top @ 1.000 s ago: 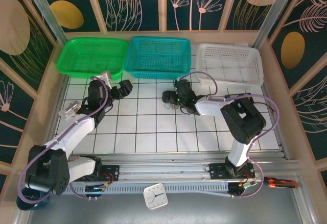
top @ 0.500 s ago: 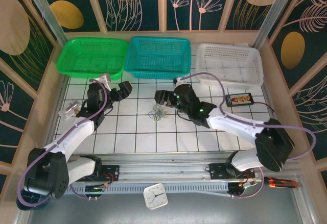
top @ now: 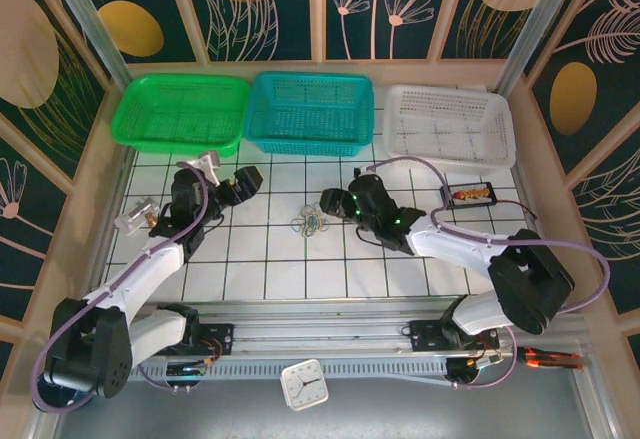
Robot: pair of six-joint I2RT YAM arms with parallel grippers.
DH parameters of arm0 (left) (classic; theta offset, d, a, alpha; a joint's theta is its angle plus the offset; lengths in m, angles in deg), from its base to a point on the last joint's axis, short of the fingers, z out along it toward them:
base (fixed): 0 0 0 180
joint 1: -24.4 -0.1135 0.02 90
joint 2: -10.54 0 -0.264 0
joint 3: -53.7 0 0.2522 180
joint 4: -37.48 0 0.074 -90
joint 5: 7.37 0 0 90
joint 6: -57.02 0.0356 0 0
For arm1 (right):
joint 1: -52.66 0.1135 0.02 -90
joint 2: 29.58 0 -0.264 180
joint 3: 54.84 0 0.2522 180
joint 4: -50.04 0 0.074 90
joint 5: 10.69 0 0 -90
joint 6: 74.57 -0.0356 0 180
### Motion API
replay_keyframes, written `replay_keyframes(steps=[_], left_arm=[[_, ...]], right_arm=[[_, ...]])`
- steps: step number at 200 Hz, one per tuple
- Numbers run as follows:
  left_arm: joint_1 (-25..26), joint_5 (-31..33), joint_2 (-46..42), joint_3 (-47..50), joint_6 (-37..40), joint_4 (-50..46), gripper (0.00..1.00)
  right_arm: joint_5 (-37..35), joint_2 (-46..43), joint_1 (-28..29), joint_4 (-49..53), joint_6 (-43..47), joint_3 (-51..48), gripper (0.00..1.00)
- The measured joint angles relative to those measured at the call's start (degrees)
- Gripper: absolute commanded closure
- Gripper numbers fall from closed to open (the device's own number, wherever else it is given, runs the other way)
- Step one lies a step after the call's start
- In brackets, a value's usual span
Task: Untangle the cables
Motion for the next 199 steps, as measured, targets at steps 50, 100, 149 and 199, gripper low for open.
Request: replay_keyframes(steps=[50, 100, 149, 199], left_arm=[[5.3, 1.1, 1.6, 1.9, -0.7, 0.0, 0.01], [7.3, 3.0, 4.3, 3.5, -1.5, 0.1, 0.01], [7.3, 4.2, 4.3, 4.7, -1.6, 0.5, 0.01], [7.3, 4.1, 4.3, 5.6, -1.6, 1.3, 0.01]], right_arm=[[-1.2, 5.3, 2.9, 1.0, 3.9, 4.2, 0.65], [-6.3, 10.9, 5.6, 6.4, 9.1, 13.1, 0.65], [-10.8, 15.6, 6.4, 11.2, 12.7, 18.1, 0.64], [-13.0, 17.4, 6.6, 13.3, 14.3, 18.9, 0.65]])
